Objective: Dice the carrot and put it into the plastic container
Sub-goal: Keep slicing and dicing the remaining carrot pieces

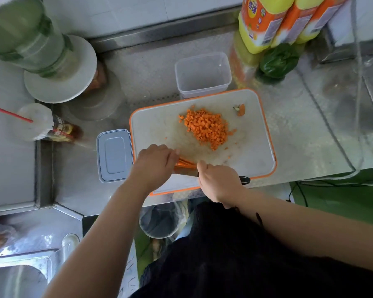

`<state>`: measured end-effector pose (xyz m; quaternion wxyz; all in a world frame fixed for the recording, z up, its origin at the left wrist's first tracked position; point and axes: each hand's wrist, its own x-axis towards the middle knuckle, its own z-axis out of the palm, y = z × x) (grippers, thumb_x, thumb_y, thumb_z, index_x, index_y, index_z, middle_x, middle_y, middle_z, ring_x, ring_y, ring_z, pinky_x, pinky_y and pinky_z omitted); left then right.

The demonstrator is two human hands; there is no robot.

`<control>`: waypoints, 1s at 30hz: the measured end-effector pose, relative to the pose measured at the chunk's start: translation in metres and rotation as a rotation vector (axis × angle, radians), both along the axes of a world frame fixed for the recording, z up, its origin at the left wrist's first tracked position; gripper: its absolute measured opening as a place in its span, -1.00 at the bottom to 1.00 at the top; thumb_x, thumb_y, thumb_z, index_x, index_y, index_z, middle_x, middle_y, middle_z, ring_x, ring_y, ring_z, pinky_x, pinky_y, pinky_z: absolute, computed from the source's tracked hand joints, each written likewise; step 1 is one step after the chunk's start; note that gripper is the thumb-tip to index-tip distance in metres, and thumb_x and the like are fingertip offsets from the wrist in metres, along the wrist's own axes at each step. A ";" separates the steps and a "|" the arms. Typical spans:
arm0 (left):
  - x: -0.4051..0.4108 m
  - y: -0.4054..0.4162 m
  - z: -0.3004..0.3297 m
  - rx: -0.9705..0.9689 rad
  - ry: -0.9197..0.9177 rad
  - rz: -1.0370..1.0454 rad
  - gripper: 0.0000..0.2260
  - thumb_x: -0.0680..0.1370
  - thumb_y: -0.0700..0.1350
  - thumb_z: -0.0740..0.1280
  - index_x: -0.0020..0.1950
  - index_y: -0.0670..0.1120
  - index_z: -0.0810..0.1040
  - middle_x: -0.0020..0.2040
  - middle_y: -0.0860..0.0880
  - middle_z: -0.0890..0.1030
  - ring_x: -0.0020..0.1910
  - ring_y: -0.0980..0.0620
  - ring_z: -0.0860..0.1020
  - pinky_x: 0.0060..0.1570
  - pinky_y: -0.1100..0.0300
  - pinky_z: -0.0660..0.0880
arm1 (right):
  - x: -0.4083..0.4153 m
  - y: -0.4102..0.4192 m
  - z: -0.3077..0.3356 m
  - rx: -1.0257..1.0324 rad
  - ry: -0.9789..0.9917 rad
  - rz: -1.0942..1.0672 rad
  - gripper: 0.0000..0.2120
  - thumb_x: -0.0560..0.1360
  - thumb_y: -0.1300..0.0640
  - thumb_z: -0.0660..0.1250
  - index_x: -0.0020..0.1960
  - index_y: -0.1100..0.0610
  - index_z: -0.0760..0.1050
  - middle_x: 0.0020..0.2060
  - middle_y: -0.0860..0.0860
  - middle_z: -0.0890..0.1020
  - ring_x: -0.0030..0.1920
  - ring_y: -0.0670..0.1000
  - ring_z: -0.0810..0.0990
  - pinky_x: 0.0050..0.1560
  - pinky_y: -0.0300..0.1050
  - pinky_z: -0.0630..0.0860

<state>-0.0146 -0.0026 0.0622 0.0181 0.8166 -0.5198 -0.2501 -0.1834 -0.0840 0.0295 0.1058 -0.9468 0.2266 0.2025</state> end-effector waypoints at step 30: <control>0.034 -0.043 -0.019 0.354 0.143 -0.147 -0.52 0.66 0.15 0.01 -0.05 -0.06 0.64 -0.18 -0.06 0.63 -0.09 -0.03 0.55 0.04 0.06 0.45 | -0.009 0.006 0.011 -0.102 -0.297 -0.144 -0.64 -0.03 0.27 0.52 -0.36 0.19 0.39 -0.64 -0.01 0.30 -0.70 0.00 0.20 -0.38 -0.39 -0.17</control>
